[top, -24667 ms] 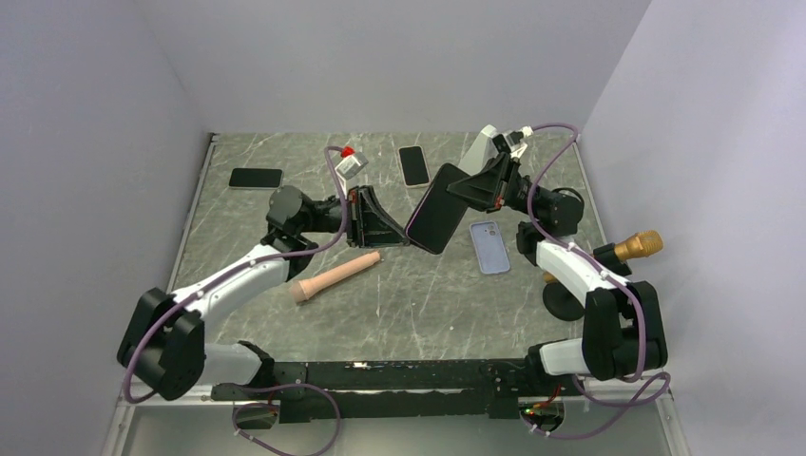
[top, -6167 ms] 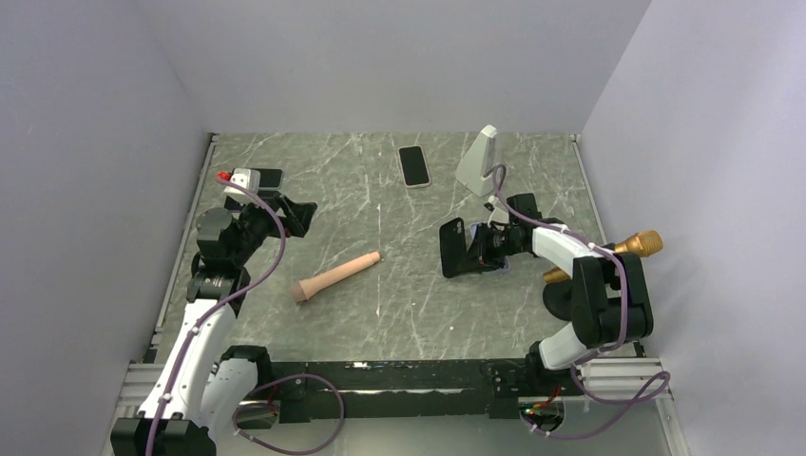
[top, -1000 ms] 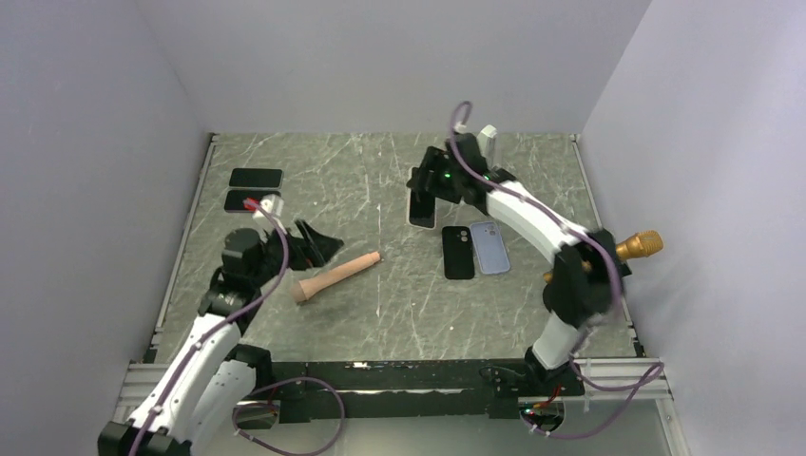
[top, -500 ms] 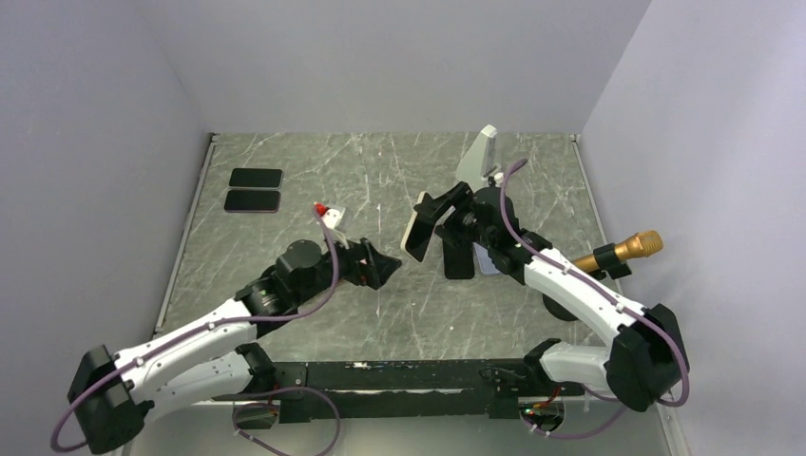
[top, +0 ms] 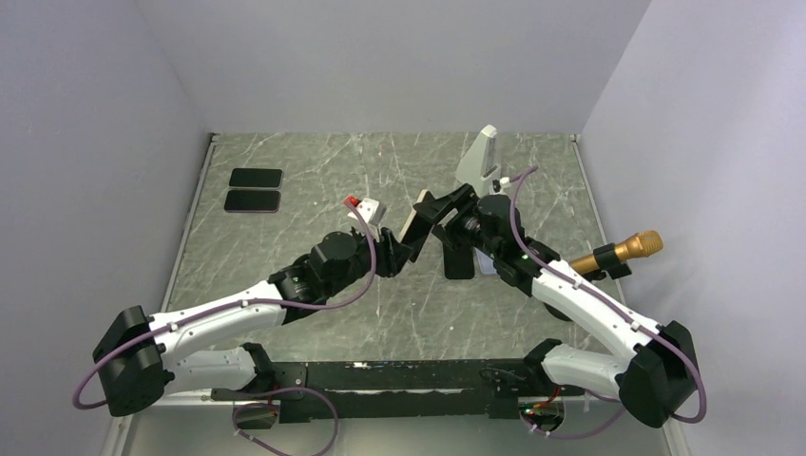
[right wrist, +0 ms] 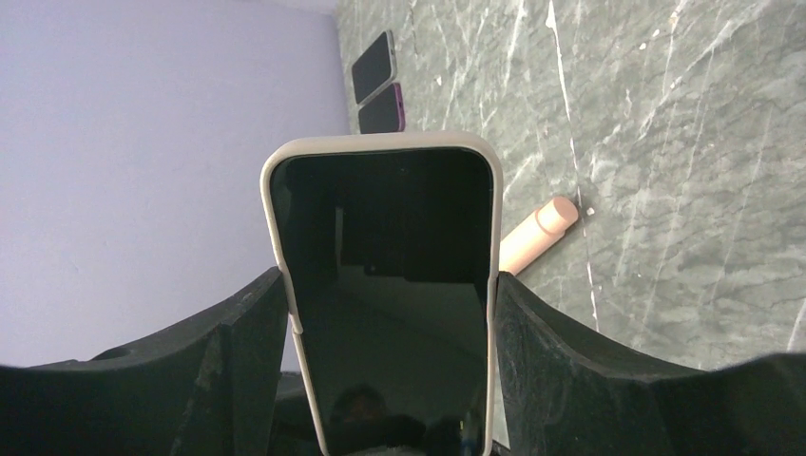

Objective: Take the phone out of the phone case
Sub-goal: Pick up the phone at the center of the board.

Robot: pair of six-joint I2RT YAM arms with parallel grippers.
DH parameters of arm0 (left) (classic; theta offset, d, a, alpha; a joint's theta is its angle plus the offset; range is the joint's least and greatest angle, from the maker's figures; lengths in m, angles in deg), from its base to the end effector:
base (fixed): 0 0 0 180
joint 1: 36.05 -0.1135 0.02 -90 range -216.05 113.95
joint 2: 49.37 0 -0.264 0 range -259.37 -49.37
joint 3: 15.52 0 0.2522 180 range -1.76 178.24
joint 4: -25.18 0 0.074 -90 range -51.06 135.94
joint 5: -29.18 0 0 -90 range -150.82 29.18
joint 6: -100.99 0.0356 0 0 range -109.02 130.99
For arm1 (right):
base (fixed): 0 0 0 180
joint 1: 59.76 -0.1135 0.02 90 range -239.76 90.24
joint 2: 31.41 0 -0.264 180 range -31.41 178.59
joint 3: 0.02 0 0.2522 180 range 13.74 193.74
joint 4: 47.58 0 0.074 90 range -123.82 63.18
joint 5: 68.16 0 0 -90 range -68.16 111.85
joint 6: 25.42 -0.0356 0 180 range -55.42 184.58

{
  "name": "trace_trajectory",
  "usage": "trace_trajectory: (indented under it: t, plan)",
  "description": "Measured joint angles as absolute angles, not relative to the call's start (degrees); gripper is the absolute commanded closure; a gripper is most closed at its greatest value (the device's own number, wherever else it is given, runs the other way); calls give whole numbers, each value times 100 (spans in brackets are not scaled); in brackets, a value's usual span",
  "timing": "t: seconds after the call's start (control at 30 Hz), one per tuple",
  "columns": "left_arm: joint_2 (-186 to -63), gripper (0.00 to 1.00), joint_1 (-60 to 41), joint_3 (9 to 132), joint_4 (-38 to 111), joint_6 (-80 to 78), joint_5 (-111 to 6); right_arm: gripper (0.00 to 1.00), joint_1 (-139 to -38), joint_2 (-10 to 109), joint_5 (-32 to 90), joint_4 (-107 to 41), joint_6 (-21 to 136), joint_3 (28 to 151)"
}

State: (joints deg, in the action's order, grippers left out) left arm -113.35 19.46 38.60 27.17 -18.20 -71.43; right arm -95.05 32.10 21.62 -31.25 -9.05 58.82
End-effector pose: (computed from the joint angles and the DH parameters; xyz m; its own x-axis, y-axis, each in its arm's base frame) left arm 0.1523 -0.2100 0.2852 -0.4469 -0.1961 -0.8728 0.5615 0.6981 -0.4443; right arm 0.2090 0.1477 0.2900 -0.6339 0.7268 -0.2644 0.1187 0.4293 0.8953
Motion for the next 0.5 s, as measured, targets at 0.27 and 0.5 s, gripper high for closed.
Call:
trace_trajectory:
  t: [0.27,0.5]
  plan:
    - [-11436,100,1959,4040,2721,-1895,-7128,37,-9581,2970,1873,-3103,-793,5860]
    - [-11049,100,1795,4042,3086,-1912,-6724,0,-9540,2902,2660,-3082,520,5998]
